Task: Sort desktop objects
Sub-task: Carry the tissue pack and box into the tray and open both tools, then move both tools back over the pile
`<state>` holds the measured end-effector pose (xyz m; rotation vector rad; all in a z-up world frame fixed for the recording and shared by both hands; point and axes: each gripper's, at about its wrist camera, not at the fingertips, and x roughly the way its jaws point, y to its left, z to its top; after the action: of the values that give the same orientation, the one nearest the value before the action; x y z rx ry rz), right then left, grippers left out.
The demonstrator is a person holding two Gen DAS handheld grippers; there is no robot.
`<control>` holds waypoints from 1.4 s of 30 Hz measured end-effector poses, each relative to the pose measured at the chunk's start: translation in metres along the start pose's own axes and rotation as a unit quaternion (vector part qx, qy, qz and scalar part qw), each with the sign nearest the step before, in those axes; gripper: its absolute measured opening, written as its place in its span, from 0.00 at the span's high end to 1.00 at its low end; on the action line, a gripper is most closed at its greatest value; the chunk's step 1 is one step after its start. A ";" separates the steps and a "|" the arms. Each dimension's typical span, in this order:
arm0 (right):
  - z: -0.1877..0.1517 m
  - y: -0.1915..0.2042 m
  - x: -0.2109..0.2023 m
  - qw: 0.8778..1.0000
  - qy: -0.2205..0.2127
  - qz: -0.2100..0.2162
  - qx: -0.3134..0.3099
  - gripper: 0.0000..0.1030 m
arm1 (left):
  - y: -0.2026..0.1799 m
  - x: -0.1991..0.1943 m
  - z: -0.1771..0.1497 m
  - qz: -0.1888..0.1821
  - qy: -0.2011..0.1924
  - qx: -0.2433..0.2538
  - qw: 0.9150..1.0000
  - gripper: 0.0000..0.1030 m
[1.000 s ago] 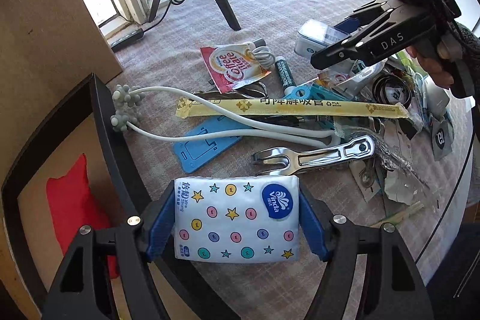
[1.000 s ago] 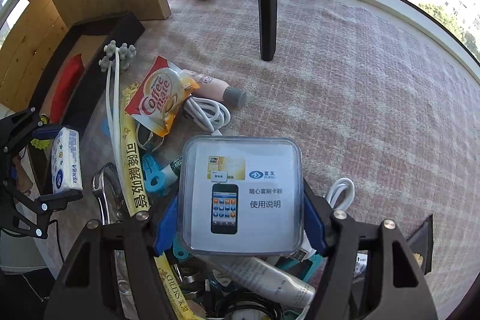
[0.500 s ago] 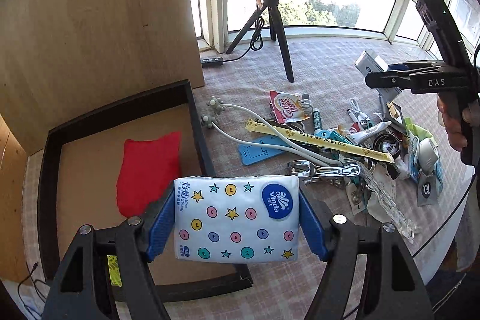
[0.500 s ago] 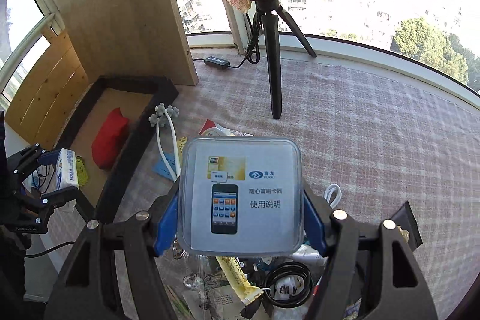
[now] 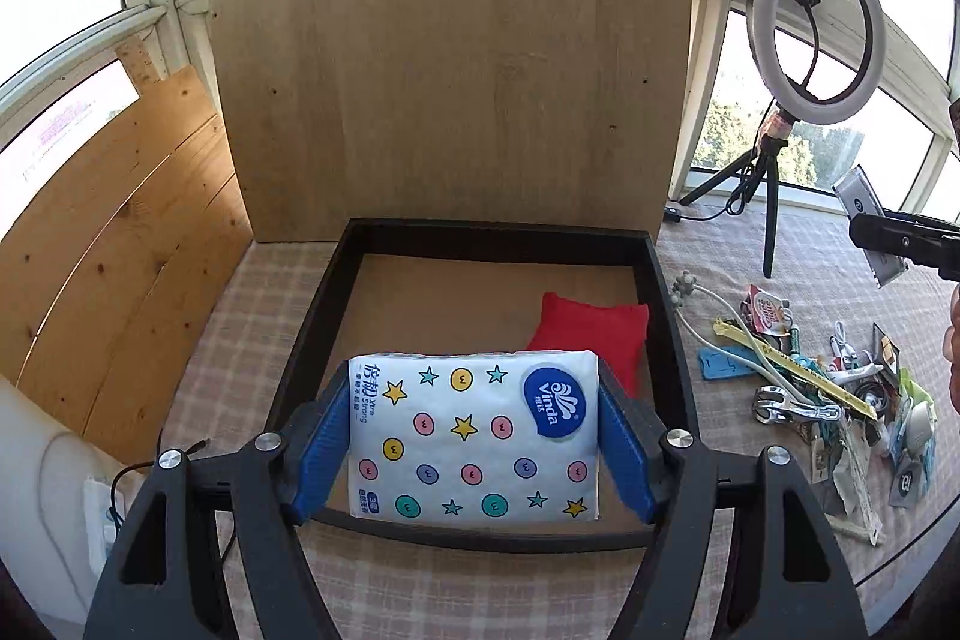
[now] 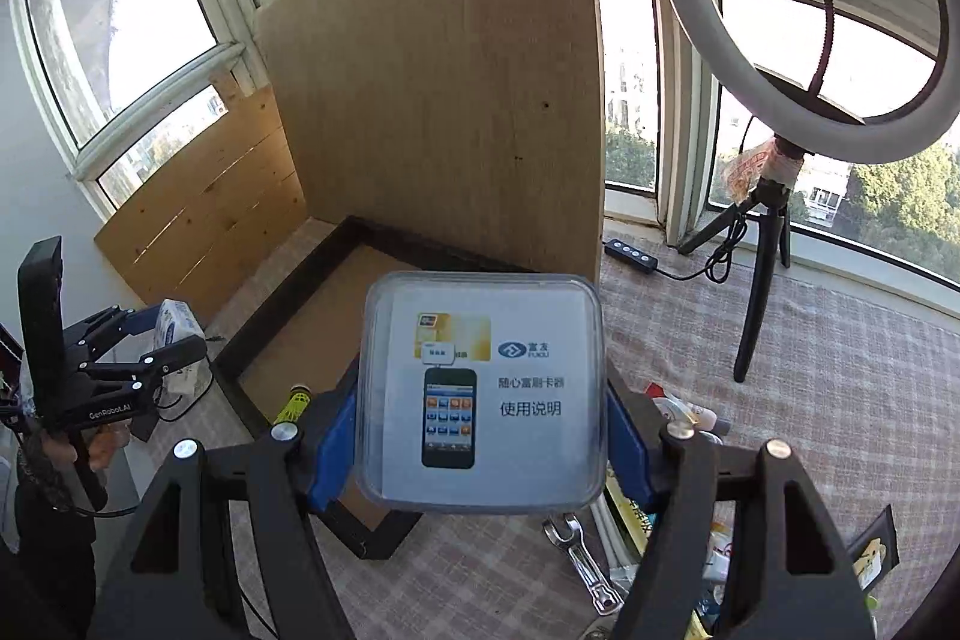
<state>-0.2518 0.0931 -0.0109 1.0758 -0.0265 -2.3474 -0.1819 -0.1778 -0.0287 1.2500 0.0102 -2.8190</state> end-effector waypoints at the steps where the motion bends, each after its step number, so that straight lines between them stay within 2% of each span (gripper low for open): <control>1: 0.003 0.012 0.011 1.000 0.004 0.007 -0.005 0.34 | 0.008 0.003 -0.001 0.005 0.001 -0.008 1.000 0.31; 6: 0.015 0.069 0.063 0.998 0.023 0.027 -0.047 0.34 | 0.040 0.019 0.001 0.025 0.002 -0.032 0.999 0.31; 10: 0.024 0.103 0.096 0.996 0.031 0.034 -0.080 0.34 | 0.052 0.029 0.003 0.039 0.002 -0.029 0.999 0.31; 17: 0.036 0.136 0.128 0.993 0.036 0.051 -0.102 0.33 | 0.060 0.042 0.008 0.032 0.001 -0.015 0.999 0.28; 20: 0.040 0.146 0.133 0.992 0.029 0.025 -0.121 0.27 | 0.061 0.046 0.011 0.055 -0.002 -0.016 0.998 0.24; 22: 0.042 0.146 0.132 0.992 0.020 0.015 -0.125 0.27 | 0.064 0.048 0.011 0.053 -0.002 -0.021 0.998 0.24; 25: 0.041 0.139 0.131 0.993 0.024 0.027 -0.112 0.27 | 0.066 0.051 0.011 0.049 -0.001 -0.030 0.998 0.24; 29: 0.038 0.126 0.128 0.995 0.023 0.021 -0.100 0.27 | 0.067 0.050 0.009 0.049 -0.002 -0.036 0.998 0.24; 34: 0.032 0.102 0.116 0.998 0.020 0.023 -0.063 0.27 | 0.062 0.048 0.007 0.039 0.001 -0.042 0.998 0.24; 38: 0.019 0.077 0.095 0.999 -0.001 0.021 -0.030 0.27 | 0.049 0.047 0.004 0.020 0.004 -0.040 0.999 0.26; 42: 0.003 0.047 0.067 1.000 -0.007 -0.014 -0.027 0.27 | 0.025 0.045 0.003 0.005 0.009 -0.019 1.000 0.26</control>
<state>-0.2667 0.0196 -0.0445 1.0393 0.0473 -2.3669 -0.2126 -0.2055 -0.0598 1.2651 0.0593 -2.7855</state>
